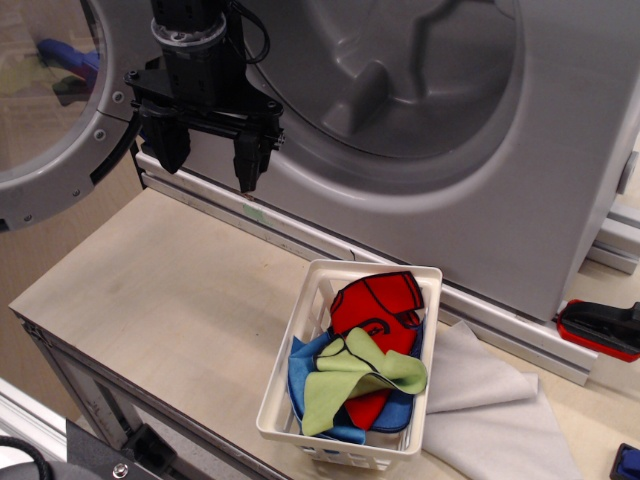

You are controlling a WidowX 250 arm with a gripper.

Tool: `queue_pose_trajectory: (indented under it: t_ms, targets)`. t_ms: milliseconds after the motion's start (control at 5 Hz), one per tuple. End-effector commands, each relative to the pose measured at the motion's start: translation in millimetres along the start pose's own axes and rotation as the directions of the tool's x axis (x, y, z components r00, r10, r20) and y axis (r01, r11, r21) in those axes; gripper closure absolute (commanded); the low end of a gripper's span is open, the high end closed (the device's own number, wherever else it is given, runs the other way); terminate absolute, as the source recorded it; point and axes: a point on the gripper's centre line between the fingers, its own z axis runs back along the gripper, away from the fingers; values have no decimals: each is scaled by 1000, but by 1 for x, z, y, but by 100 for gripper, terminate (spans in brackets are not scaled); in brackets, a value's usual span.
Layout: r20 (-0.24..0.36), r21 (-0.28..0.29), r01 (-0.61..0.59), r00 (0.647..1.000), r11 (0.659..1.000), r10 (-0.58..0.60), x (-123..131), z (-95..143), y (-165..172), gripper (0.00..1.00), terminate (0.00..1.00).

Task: Put clothes in laundry machine

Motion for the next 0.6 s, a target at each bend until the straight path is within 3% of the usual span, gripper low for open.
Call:
queue_pose_trajectory:
  t_ms: [0, 200, 400]
  targets:
    - [0, 0, 0, 1000, 1000, 0, 0, 0, 0, 0, 0]
    - [-65, 51, 253, 966, 966, -249, -8, -4, -21, 0, 0]
    - [-45, -13, 435, 899, 900, -435, -11, -6, -42, 0, 0]
